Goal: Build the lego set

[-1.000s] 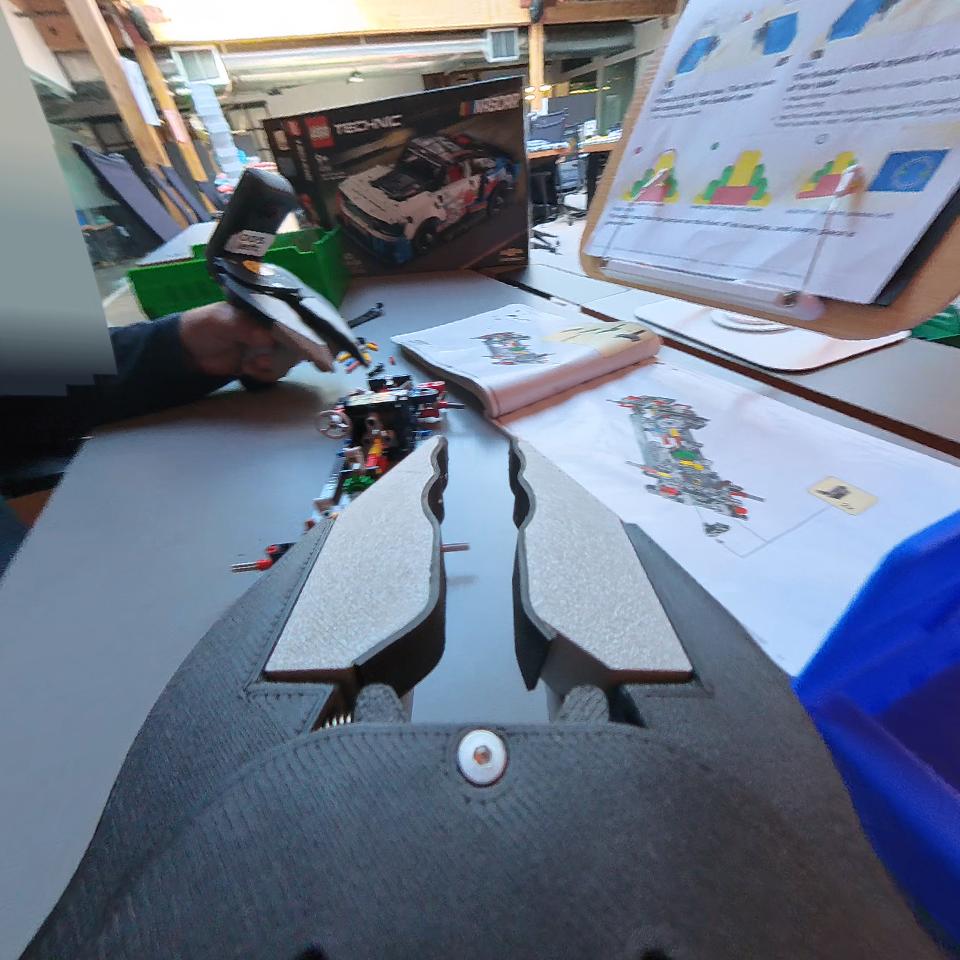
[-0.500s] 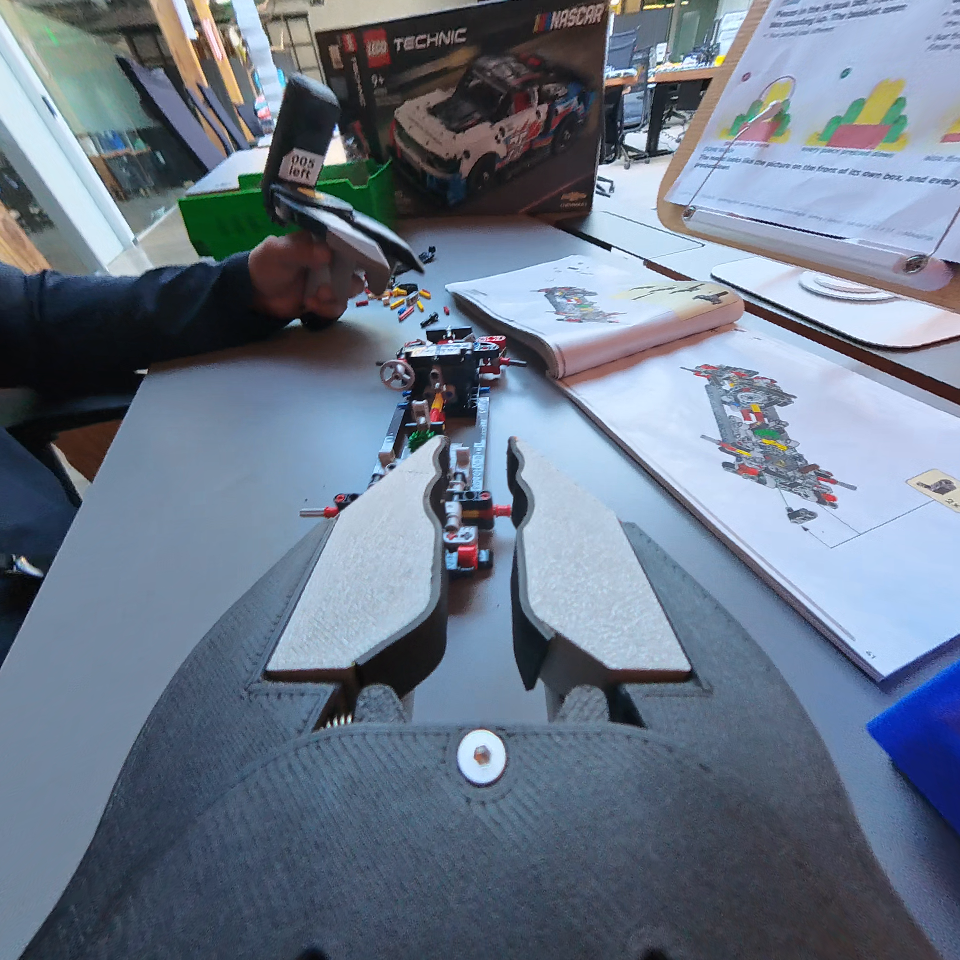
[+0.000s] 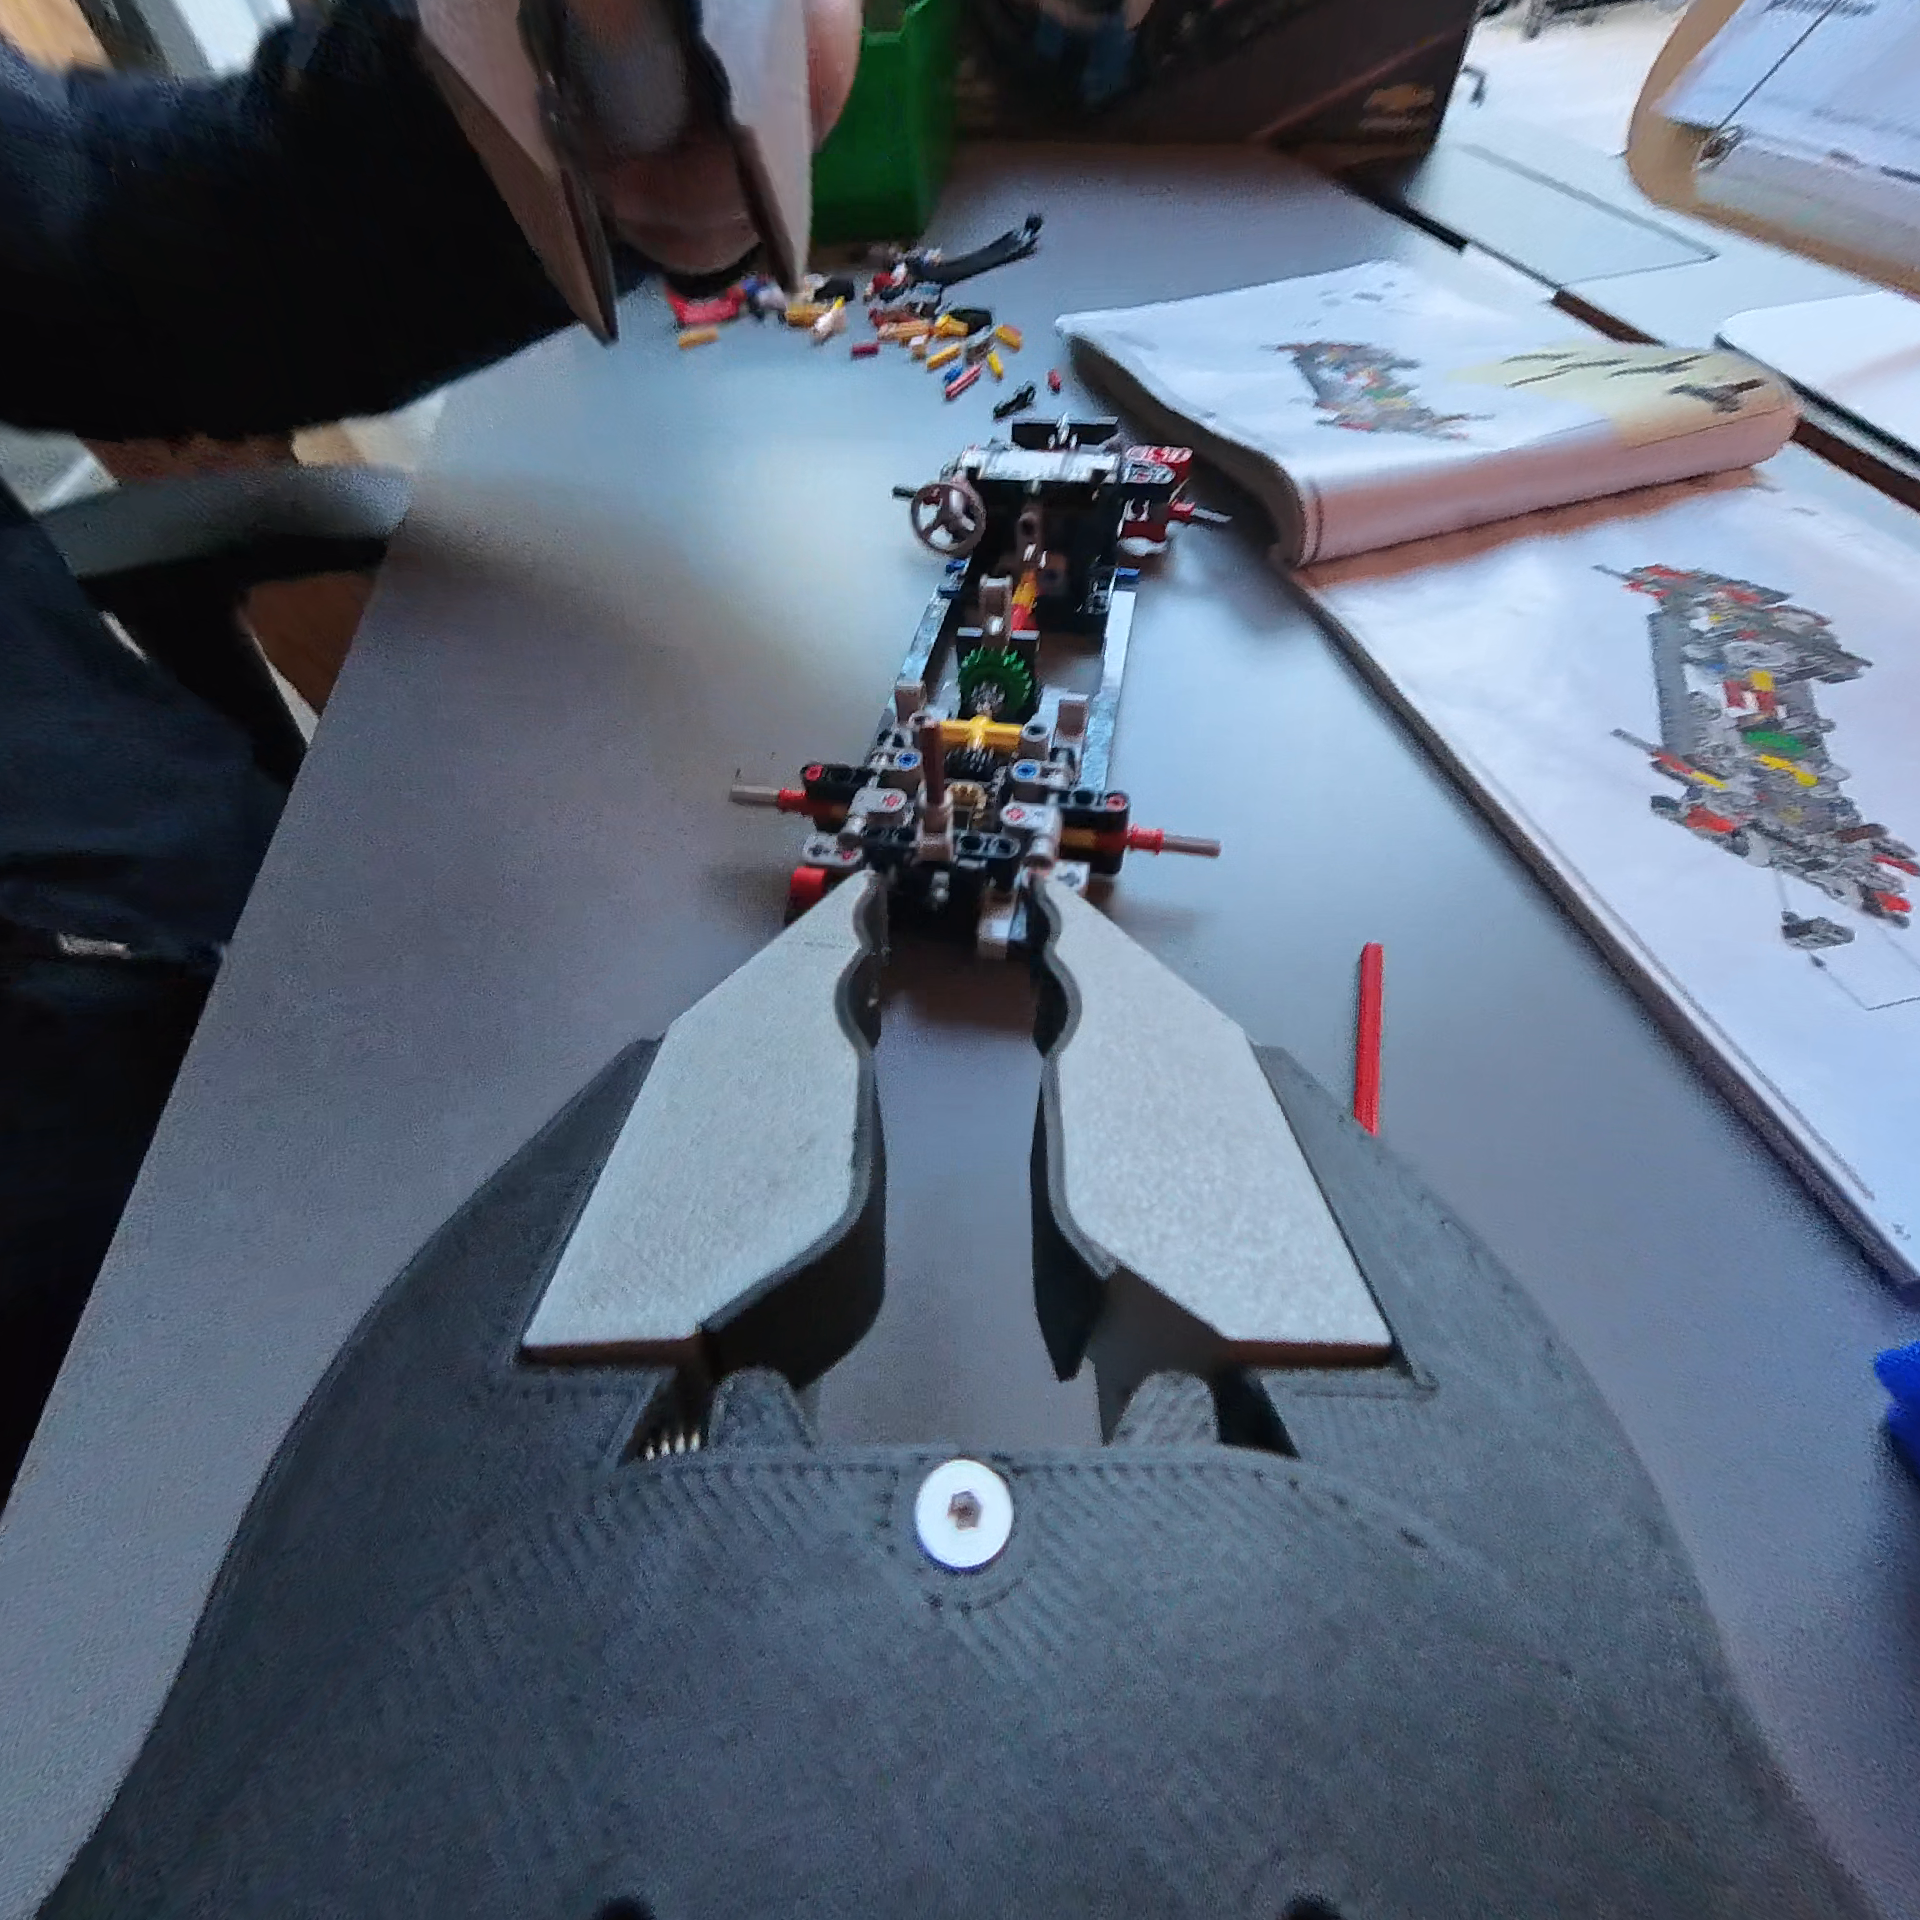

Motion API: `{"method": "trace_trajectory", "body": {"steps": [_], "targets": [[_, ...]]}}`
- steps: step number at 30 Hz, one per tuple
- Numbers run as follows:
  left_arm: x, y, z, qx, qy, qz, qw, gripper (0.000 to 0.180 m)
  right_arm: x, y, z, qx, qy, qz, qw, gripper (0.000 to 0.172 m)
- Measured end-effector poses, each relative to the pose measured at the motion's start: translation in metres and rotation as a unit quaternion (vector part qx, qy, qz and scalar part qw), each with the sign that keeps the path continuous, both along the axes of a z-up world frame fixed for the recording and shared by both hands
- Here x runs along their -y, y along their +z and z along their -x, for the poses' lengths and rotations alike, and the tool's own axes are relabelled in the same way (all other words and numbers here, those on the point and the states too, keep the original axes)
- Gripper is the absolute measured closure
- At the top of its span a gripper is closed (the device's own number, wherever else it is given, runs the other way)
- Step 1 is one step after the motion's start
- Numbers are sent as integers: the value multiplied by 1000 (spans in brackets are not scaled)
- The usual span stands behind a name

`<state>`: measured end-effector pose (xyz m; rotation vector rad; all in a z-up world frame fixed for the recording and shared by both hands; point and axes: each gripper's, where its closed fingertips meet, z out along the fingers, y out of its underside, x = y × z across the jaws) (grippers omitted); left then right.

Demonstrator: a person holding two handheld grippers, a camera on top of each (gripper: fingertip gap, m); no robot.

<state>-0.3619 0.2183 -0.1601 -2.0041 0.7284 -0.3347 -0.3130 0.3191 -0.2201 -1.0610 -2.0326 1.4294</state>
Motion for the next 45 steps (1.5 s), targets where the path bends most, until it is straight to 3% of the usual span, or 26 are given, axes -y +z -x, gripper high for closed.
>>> {"method": "trace_trajectory", "body": {"steps": [7,14,23,29,32,42,45], "targets": [[-60,-36,-30,-73,-54,86,992,148,9,-8,-9,28,3,-13,1000,161],[-83,-60,-33,-116,-85,124,982,151,20,-20,2,83,-29,4,996,162],[-81,-84,-35,-135,-117,146,973,175,22,-27,9,99,-76,-8,992,162],[-80,-85,-32,-125,-103,127,979,176,30,-32,11,115,-75,-13,990,159],[-80,-85,-31,-133,-97,119,979,176,26,-34,14,122,-102,-11,987,167],[-86,-83,-23,-104,-31,122,987,177,24,-36,25,126,-161,-20,979,161],[-84,-82,-21,-93,-26,125,987,177,25,-34,29,119,-159,-29,980,167]]}}
